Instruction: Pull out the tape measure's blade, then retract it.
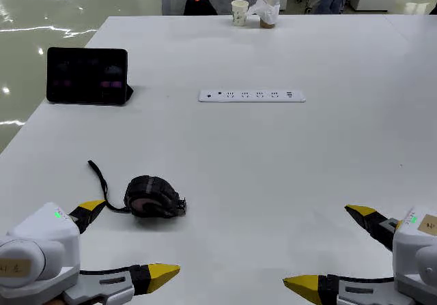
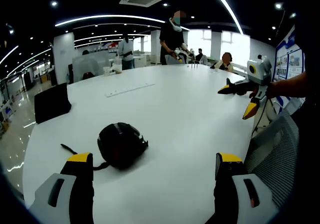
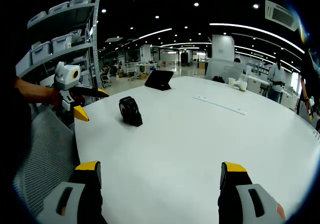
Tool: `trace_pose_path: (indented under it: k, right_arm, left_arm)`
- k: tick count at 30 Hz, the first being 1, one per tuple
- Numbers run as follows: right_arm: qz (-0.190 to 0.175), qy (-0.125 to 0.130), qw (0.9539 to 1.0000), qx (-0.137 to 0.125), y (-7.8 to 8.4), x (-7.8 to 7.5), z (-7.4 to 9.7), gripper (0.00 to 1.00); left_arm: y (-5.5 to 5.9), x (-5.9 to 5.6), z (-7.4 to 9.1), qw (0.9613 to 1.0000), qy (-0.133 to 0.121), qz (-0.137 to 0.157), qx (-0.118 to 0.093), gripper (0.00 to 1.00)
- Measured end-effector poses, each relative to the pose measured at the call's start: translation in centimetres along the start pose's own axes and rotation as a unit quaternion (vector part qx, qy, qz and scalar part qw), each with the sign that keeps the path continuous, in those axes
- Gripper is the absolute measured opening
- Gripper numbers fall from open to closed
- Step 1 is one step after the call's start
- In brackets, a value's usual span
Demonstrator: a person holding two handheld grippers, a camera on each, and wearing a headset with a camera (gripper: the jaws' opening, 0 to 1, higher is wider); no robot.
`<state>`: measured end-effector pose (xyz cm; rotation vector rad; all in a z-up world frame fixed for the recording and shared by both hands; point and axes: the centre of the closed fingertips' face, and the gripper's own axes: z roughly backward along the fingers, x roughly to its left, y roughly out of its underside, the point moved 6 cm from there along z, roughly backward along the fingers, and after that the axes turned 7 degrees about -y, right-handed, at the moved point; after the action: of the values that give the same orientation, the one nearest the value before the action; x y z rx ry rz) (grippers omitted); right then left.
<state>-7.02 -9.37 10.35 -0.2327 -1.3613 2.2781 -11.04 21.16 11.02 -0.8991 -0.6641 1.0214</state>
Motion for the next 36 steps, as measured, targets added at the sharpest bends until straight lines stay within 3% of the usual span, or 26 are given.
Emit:
trace_pose_path:
  k: [20,36]
  right_arm:
    - [-0.002,-0.002,1.0,0.006,0.12,-0.18,-0.07,0.99]
    - [0.008,-0.02,0.9996,0.018,-0.1,-0.51,-0.67,0.99]
  left_arm:
    - [0.18,0.17,-0.24,1.0,0.003,-0.003,0.003,0.99]
    - [-0.05,0.14,-0.44,0.9999,0.01,-0.006,0.008,0.99]
